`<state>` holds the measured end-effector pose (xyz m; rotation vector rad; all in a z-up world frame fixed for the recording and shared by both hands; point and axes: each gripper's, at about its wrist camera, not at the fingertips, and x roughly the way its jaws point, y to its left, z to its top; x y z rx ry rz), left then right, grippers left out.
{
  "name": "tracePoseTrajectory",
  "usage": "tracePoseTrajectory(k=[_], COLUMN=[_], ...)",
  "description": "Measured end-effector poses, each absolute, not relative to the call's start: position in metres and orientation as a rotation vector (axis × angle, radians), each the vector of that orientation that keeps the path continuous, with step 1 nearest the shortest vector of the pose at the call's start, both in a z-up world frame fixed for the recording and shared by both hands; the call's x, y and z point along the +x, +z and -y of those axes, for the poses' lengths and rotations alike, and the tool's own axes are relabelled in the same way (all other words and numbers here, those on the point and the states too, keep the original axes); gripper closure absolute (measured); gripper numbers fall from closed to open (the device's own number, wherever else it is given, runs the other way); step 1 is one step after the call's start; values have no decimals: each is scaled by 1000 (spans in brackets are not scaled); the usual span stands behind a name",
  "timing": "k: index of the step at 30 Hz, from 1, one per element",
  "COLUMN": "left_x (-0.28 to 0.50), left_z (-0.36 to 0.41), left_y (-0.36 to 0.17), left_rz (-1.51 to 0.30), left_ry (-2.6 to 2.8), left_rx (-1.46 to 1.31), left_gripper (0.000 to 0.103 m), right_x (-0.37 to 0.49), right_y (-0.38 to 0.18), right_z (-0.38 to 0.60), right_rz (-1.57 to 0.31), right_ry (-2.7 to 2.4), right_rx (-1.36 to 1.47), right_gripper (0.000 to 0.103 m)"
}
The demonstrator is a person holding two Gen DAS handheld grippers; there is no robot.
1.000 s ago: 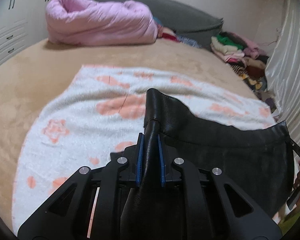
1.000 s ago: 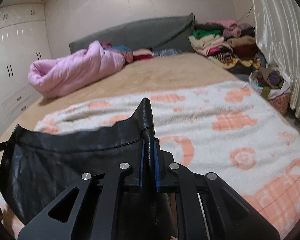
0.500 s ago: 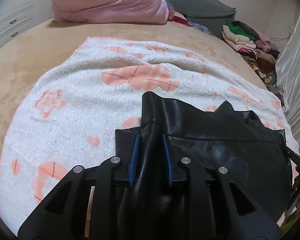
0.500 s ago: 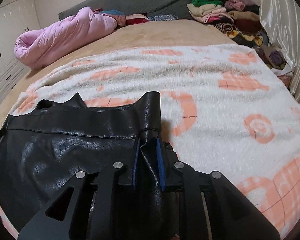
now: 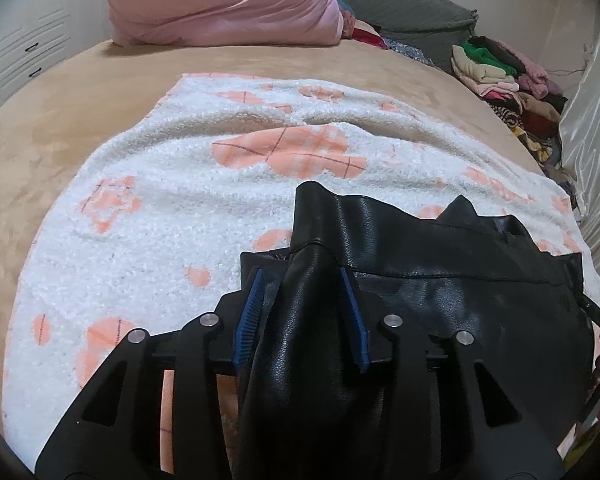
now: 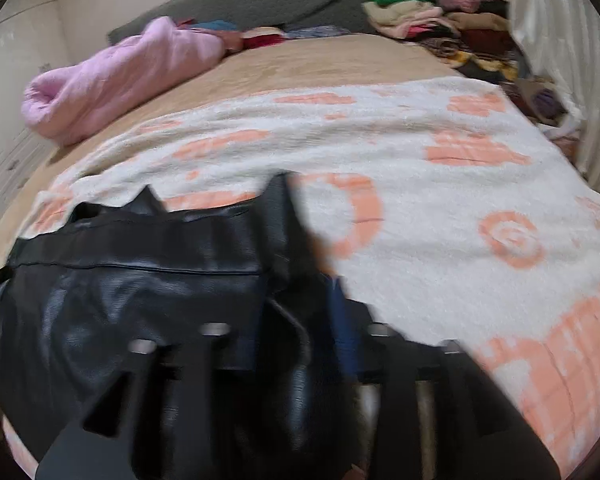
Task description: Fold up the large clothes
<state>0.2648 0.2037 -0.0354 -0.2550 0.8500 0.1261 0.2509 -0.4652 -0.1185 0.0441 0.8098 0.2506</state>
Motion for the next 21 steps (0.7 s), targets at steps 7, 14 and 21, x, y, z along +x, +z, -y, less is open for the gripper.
tracePoseTrajectory(k=[7,14,21], left_x=[244,226,218], left_z=[-209,-223,-227], left_y=[-29,-35,-35], left_rz=[-861,-908,-916], left_ry=[137,107,69], left_rx=[-248,-316,-334], left_gripper=[31,17,17], right_x=[208,125,85], right_y=[-86,-71,-87], right_z=[463,364,302], right_rz=[-720,-700,-741], right_ry=[291,603,658], right_rx=[40,-137,-222], right_gripper=[31,54,71])
